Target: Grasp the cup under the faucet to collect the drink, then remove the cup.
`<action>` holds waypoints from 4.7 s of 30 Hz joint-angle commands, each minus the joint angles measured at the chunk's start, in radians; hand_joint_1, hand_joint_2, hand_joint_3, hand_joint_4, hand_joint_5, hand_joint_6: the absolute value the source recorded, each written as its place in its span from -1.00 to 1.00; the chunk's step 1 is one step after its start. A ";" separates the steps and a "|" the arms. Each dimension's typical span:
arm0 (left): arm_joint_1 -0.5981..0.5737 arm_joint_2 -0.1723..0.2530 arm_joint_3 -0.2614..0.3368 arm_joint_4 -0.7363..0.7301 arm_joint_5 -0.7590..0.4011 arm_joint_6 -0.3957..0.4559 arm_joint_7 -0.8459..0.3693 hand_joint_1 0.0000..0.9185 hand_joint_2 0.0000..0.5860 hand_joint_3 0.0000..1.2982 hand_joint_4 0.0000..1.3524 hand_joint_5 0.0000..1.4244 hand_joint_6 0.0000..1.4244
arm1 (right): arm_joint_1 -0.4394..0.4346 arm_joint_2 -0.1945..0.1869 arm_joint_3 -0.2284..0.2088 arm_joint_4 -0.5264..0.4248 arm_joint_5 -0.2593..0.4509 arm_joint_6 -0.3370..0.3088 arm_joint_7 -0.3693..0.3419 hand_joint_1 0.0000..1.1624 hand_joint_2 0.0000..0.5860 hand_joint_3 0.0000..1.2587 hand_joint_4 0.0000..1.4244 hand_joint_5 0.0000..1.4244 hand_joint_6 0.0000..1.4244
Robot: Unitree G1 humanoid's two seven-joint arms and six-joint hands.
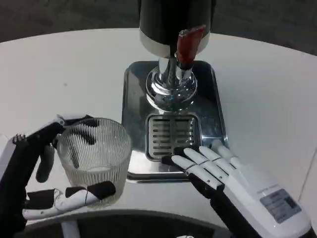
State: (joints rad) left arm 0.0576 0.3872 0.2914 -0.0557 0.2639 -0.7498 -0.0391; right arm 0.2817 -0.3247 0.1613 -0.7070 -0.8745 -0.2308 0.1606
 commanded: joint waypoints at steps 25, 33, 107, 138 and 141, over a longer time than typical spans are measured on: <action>-0.557 0.019 -0.247 0.681 0.282 -0.046 0.372 0.16 -0.32 0.44 0.57 0.70 0.90 | 0.109 0.039 -0.088 -0.070 0.000 0.001 -0.017 -0.12 0.40 -0.74 -0.86 -0.88 -0.96; -0.669 -0.020 -0.345 0.813 0.346 -0.039 0.511 0.16 -0.32 0.44 0.57 0.72 0.90 | 0.117 0.056 -0.087 -0.071 -0.008 0.003 -0.017 -0.12 0.40 -0.74 -0.86 -0.87 -0.96; -0.431 0.069 -0.371 0.413 0.156 0.128 0.605 -0.88 -0.83 -0.83 -0.81 -0.45 -0.74 | 0.114 0.104 -0.097 -0.070 -0.005 0.071 -0.007 -0.12 0.40 -0.72 -0.83 -0.79 -0.88; -0.719 0.134 -0.243 0.062 -0.663 0.445 -0.545 -1.00 -0.57 -1.00 -1.00 -1.00 -1.00 | 0.137 0.105 -0.123 -0.065 0.021 0.064 -0.034 -0.10 0.43 -0.72 -0.82 -0.79 -0.88; -0.753 0.131 -0.253 0.084 -0.663 0.500 -0.599 -1.00 -0.60 -1.00 -1.00 -1.00 -1.00 | 0.145 0.108 -0.123 -0.070 0.020 0.063 -0.038 -0.10 0.43 -0.72 -0.82 -0.79 -0.88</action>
State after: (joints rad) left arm -0.6626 0.5195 0.0571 0.0047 -0.3909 -0.2973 -0.5845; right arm 0.4059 -0.2183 0.0398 -0.7589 -0.8629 -0.1595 0.1402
